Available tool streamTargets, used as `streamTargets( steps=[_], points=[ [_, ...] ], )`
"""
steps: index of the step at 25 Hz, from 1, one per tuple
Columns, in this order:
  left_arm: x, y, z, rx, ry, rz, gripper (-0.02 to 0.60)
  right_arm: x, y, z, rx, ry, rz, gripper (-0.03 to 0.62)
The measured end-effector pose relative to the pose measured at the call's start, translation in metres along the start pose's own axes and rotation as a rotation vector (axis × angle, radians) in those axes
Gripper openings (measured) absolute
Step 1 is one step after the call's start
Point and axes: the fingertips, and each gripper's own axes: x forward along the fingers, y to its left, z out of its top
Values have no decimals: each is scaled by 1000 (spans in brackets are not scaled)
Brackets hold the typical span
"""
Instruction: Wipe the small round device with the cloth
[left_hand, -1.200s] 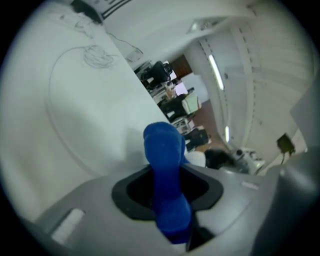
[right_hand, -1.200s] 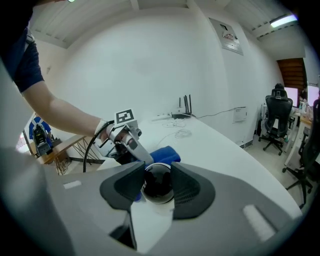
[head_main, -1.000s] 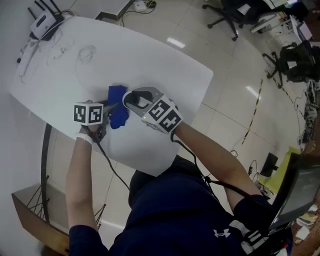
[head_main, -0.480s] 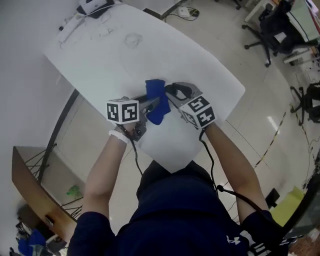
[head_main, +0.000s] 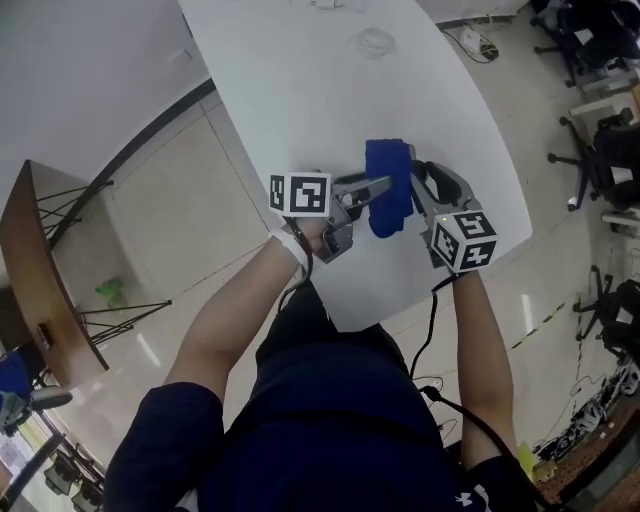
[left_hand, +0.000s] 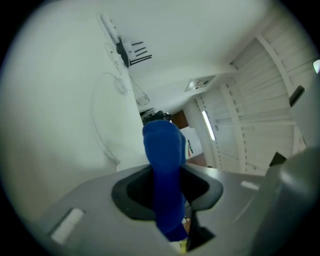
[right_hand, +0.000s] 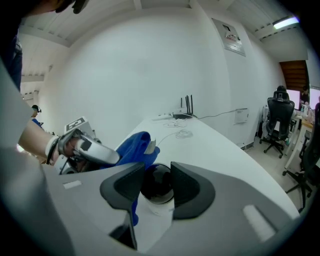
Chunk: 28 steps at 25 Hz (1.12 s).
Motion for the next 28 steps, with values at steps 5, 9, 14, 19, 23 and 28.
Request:
streamTargets(
  steps=[5, 9, 14, 19, 23, 28],
  points=[
    [-3, 27, -6, -15, -1, 56, 137, 1, -1, 1, -7, 7, 8, 164],
    [1, 42, -9, -42, -11, 117, 138, -2, -4, -1, 5, 9, 7, 164],
    [-8, 78, -19, -107, -4, 347, 137, 2, -1, 0, -4, 17, 1, 164],
    [-8, 78, -22, -129, -99, 439, 137, 2, -4, 1, 4, 26, -3, 164],
    [-17, 58, -11, 101, -116, 507, 137, 1, -4, 2, 4, 39, -5, 164],
    [-19, 5, 16, 512, -109, 491, 138, 4, -2, 2, 15, 43, 3, 164]
  ],
)
